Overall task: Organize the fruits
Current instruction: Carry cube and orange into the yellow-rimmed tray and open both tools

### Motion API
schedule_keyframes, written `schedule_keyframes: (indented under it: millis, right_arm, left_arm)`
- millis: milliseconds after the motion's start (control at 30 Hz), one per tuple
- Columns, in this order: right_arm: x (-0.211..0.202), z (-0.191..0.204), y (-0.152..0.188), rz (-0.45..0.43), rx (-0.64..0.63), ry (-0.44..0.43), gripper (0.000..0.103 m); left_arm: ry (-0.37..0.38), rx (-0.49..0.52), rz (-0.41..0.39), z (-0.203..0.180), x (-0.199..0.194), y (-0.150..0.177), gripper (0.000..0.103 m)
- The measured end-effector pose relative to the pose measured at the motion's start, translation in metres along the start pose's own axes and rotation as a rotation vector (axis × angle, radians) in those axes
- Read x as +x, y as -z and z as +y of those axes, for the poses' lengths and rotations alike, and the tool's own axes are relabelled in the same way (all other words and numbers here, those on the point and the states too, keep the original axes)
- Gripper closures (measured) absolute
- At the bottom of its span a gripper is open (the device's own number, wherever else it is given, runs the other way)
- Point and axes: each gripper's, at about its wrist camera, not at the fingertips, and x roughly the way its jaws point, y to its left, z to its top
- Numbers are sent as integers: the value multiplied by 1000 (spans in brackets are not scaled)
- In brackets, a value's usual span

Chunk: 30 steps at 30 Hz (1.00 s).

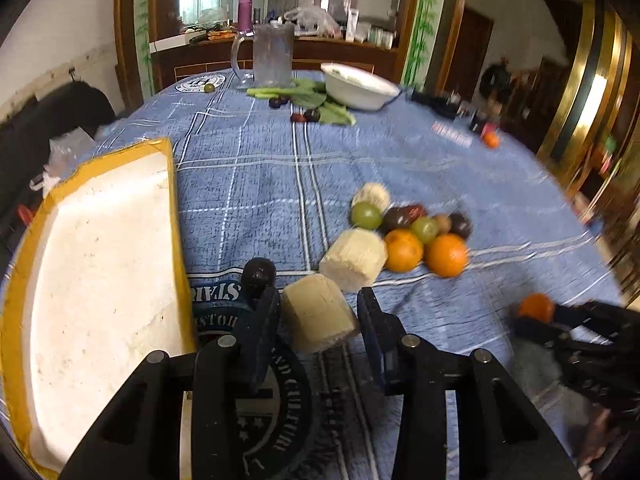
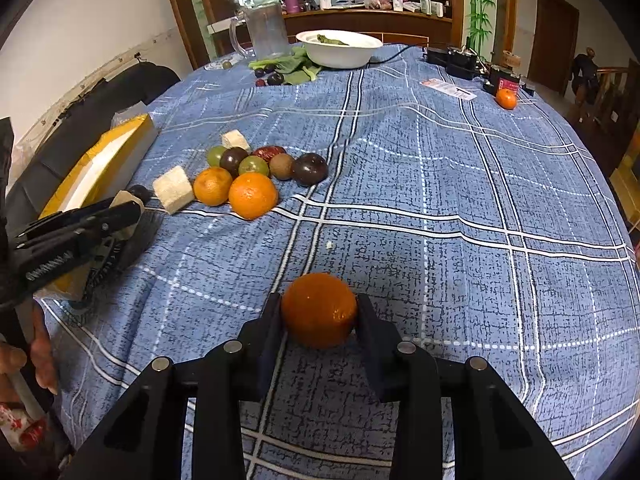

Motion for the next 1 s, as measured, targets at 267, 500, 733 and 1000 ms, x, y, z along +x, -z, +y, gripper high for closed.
schedule_keyframes:
  millis: [267,500,733,1000]
  right_arm:
    - [-24,40,-17,-64,-81,-106,64]
    - [-15,134,-41,-56,-245,-288,64]
    - [10,220,-51,-41,-387,-369,63]
    - [41,261,-51,12,-446,-351,63]
  left_arm:
    - [3,-118,-77,36,-39,-7,64]
    - [-132,-228,-91,96,-52,2,64]
    - [-183,-293,-91,147,-50,18,64]
    - [-182,-325,-89,176,-48,29,64]
